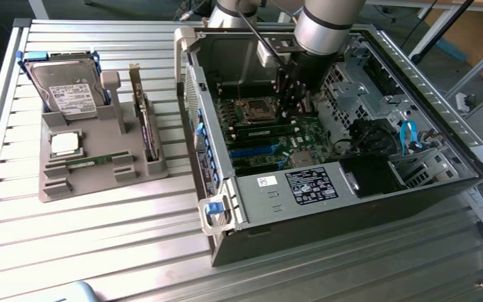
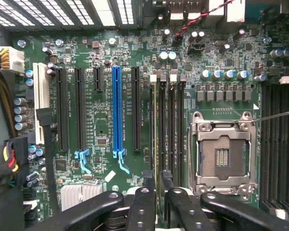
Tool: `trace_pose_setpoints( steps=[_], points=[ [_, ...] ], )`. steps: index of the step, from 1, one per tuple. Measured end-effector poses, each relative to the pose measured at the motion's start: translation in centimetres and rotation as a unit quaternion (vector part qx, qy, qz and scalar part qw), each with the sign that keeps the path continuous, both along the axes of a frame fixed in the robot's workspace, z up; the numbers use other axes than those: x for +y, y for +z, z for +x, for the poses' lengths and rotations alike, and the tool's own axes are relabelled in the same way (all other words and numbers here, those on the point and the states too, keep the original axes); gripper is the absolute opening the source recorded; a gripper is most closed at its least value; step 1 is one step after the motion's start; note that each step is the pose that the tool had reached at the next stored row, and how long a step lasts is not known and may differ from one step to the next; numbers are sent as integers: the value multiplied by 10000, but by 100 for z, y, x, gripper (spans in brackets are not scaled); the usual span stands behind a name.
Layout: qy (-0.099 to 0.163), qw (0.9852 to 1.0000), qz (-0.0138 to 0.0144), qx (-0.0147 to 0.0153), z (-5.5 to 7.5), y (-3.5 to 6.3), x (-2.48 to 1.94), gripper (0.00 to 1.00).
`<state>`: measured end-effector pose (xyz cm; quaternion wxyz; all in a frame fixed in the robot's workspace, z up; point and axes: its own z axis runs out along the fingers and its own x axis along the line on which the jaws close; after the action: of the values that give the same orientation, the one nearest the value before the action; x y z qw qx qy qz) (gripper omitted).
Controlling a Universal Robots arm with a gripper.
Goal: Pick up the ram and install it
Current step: 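Insert the ram into the slot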
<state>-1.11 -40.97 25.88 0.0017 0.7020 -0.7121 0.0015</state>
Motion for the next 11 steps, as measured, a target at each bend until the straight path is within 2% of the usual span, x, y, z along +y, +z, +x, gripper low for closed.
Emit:
trace_pose_setpoints(
  steps=[4, 11],
  points=[
    [0, 10000, 0, 0, 3, 73, 1, 19],
    [0, 10000, 0, 0, 3, 140, 4, 19]
  ],
)
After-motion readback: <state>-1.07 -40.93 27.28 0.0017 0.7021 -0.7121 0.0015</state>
